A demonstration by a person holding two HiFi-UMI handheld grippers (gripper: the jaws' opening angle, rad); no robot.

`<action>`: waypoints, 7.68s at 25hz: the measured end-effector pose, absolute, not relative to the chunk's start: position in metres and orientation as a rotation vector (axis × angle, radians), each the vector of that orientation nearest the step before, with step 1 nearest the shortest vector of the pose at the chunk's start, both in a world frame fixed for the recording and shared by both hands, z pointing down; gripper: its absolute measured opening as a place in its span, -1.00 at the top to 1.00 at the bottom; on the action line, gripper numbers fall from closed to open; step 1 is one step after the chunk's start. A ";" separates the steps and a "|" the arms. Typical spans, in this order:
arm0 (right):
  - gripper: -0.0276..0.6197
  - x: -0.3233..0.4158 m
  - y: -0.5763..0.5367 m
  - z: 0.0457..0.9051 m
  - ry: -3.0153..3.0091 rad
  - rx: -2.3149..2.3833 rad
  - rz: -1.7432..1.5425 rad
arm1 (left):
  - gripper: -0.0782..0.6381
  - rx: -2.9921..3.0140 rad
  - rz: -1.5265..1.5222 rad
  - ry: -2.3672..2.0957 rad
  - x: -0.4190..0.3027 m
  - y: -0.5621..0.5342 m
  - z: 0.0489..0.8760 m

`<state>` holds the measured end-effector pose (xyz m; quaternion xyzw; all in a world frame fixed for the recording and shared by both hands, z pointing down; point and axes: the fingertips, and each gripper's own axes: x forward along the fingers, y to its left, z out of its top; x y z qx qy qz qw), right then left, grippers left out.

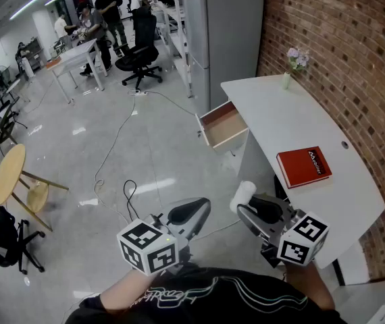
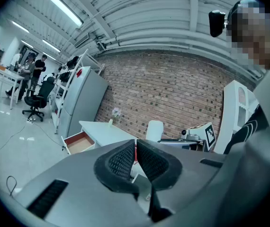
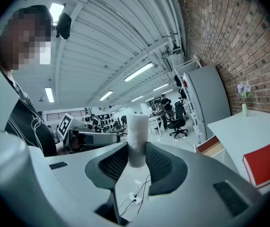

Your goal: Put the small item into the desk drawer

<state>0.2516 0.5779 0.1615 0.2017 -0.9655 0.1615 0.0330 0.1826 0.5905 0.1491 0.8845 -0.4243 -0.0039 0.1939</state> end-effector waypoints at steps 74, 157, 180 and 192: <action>0.52 0.063 -0.048 0.413 -2.474 0.778 0.990 | 0.70 2.106 0.211 -1.118 -0.032 -0.031 0.382; 0.25 0.026 -0.254 0.792 -1.758 0.802 1.076 | 0.70 1.955 0.433 -0.776 -0.114 -0.205 0.628; 0.65 0.021 -0.125 0.357 -2.673 0.939 0.789 | 0.70 2.288 0.197 -0.778 -0.068 -0.104 0.345; 0.75 0.050 0.012 0.194 -2.982 0.786 0.569 | 0.70 2.532 0.060 -0.766 -0.004 0.010 0.190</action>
